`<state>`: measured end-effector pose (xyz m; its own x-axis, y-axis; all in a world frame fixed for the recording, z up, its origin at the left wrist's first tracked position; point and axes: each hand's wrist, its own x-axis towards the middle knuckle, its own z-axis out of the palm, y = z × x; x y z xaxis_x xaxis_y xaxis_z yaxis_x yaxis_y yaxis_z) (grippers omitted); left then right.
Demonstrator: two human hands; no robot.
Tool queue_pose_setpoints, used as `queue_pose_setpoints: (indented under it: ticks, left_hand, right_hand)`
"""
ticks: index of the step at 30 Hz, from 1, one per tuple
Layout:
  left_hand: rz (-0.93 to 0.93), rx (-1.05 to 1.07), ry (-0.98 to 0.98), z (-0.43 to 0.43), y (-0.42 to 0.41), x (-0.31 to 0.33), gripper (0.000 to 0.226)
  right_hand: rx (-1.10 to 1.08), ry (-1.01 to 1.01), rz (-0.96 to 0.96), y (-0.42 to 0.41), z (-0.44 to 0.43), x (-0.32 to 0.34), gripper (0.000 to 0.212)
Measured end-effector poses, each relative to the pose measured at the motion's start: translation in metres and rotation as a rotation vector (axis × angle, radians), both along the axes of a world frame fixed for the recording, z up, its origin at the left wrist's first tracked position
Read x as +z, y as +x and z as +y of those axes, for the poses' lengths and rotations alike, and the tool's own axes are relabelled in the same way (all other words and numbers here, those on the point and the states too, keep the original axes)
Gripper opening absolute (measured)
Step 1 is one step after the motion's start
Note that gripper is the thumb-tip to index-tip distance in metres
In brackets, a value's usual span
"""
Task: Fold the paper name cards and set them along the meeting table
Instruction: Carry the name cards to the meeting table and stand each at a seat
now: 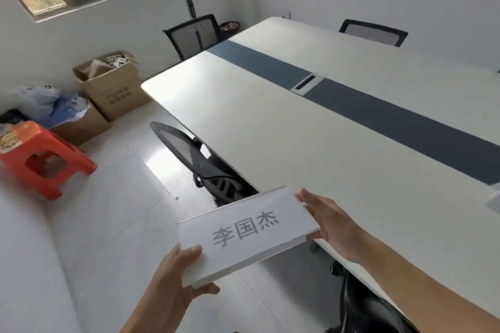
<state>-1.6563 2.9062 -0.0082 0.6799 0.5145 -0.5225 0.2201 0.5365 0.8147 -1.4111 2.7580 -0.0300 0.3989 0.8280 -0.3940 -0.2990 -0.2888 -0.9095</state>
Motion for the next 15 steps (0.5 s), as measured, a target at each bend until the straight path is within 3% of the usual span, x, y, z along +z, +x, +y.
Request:
queue_pose_setpoints:
  ticks: [7, 12, 15]
  left_hand:
    - [0.014, 0.166, 0.016, 0.099, -0.091, -0.003, 0.077]
    - [-0.015, 0.236, 0.051, 0.164, -0.113, -0.013, 0.083]
    - [-0.01, 0.226, 0.035, 0.205, -0.108, -0.02, 0.098]
  right_hand:
    - [0.112, -0.049, 0.053, -0.095, 0.113, 0.002, 0.054]
    - [0.111, -0.06, 0.069, -0.113, 0.176, -0.006, 0.067]
    - [0.119, -0.084, 0.103, -0.108, 0.215, -0.011, 0.069]
